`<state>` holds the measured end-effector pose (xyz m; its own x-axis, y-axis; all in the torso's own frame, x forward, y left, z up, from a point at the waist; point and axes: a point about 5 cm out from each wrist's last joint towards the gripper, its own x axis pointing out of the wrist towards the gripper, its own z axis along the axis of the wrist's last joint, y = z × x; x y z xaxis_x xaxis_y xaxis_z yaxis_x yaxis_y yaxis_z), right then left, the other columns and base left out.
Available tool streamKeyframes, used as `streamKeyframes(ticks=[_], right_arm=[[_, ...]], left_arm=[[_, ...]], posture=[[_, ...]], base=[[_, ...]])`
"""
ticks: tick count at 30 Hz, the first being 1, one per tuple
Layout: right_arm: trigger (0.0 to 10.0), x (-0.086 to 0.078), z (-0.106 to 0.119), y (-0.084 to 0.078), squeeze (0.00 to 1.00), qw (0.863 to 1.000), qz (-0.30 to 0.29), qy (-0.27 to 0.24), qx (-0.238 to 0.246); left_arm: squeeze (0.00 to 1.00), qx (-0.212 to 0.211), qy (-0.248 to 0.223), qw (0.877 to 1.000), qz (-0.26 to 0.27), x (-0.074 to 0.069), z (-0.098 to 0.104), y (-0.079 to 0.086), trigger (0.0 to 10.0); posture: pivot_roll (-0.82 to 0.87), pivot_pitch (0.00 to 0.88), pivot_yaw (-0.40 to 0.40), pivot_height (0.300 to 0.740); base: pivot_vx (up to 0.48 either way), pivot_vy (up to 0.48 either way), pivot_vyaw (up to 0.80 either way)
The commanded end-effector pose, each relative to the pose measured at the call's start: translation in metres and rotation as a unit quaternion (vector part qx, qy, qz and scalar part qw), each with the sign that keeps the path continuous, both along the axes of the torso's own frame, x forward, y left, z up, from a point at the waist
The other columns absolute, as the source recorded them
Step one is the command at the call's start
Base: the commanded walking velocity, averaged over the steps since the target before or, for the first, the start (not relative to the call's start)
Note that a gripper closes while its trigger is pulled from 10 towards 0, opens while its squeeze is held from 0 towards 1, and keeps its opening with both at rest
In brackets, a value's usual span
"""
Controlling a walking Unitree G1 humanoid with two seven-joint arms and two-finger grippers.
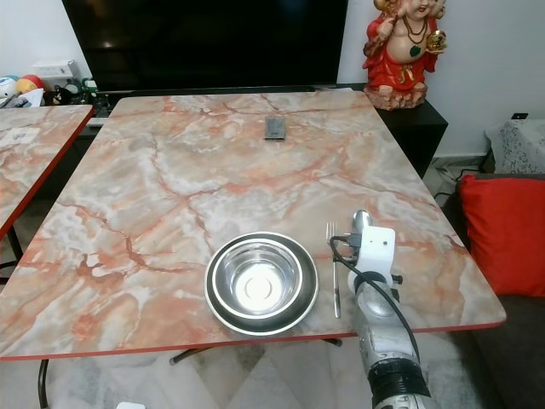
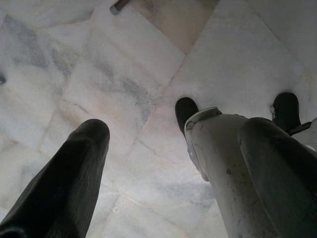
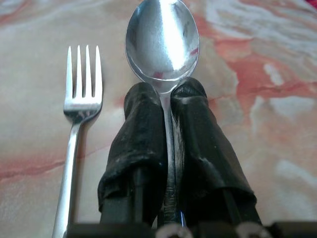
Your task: Setting the table
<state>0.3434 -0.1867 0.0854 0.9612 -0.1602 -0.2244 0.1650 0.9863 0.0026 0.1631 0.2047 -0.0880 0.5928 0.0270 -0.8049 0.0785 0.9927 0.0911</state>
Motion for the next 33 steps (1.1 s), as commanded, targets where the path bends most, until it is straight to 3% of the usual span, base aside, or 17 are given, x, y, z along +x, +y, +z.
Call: streamKeyframes(ticks=[1,33], right_arm=[[10.0,0.001,0.0,-0.001,0.0,1.0,0.004,0.003,-0.003],[10.0,-0.011,-0.015,0.007,0.0,1.0,0.022,0.019,0.006]], left_arm=[[0.0,0.002,0.014,1.0,0.0,-0.007,-0.003,0.002,10.0],[0.0,0.003,0.015,1.0,-0.007,-0.008,-0.003,0.003,10.0]], posture=[[-0.02,0.099,0.016,0.74],[-0.03,0.083,0.021,0.74]], base=[[0.0,0.0,0.0],[0.0,0.0,0.0]])
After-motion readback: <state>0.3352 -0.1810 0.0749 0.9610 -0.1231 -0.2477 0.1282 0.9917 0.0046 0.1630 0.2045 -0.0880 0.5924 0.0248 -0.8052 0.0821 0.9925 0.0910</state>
